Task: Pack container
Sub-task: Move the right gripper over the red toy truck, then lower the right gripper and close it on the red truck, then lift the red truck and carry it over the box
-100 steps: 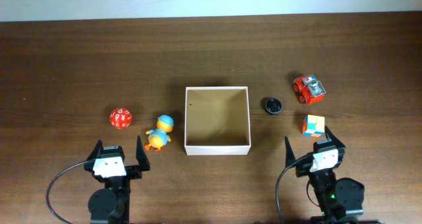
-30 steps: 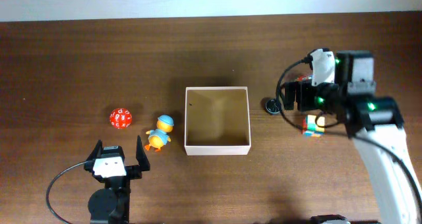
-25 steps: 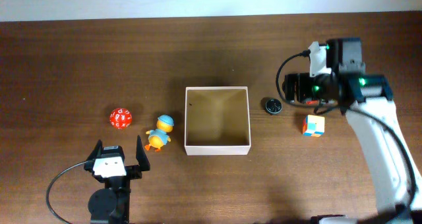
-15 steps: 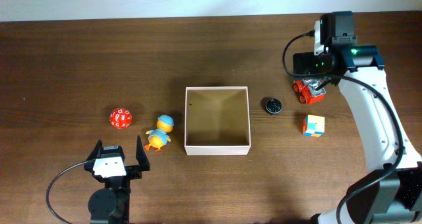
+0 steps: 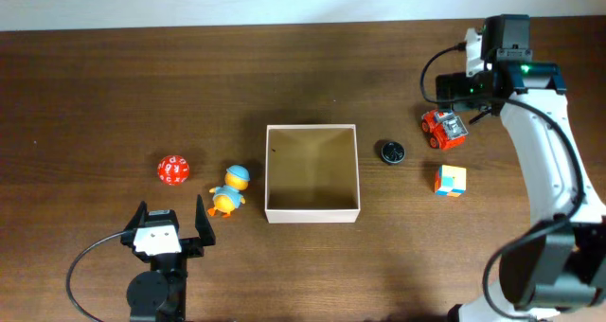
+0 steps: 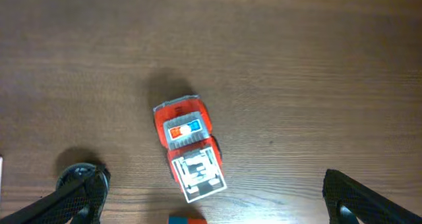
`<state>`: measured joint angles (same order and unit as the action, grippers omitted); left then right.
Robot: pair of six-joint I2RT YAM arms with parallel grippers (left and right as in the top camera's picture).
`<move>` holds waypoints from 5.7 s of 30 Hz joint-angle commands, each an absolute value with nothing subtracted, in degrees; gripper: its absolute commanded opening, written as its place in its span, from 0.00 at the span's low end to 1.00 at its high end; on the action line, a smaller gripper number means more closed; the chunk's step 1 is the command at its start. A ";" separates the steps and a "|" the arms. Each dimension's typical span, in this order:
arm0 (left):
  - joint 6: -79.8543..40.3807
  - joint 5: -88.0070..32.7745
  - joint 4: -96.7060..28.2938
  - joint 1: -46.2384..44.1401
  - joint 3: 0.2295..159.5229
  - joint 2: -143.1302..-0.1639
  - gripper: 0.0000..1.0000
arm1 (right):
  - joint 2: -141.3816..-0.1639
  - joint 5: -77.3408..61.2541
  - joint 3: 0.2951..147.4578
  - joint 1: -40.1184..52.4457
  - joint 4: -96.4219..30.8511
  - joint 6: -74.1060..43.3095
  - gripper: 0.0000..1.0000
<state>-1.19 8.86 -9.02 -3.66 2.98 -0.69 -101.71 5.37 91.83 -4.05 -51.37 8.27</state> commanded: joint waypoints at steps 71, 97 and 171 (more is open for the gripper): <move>-1.72 9.28 -8.88 -3.31 2.72 -0.36 0.99 | -120.29 -4.27 92.79 -7.49 -49.91 6.63 0.77; -1.72 9.28 -8.88 -3.31 2.72 -0.36 0.99 | -120.40 -4.54 89.17 -7.49 -48.25 10.28 0.61; -1.72 9.28 -8.88 -3.31 2.72 -0.36 0.99 | -118.65 -71.29 117.80 7.03 -65.73 14.72 0.41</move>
